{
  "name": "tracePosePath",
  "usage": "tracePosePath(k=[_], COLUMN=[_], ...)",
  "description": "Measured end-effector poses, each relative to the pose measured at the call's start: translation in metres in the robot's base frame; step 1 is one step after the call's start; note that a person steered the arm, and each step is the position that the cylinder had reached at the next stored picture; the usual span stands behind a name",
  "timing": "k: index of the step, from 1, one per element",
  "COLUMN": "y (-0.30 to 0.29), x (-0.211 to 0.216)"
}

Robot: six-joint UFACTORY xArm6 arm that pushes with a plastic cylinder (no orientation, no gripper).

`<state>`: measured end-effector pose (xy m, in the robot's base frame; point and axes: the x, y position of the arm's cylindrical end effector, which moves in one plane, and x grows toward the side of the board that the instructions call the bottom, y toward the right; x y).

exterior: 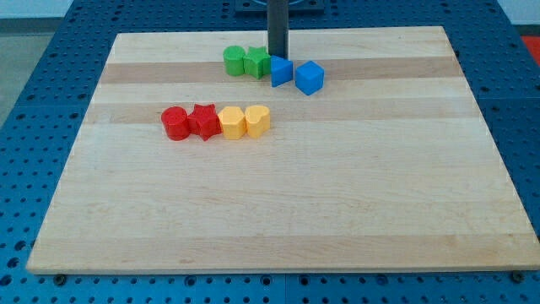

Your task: Push the green star towards left

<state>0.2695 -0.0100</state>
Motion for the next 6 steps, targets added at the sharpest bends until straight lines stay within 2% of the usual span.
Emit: tracePosePath(k=[3,6], y=[-0.046,-0.047], x=[0.012,0.039])
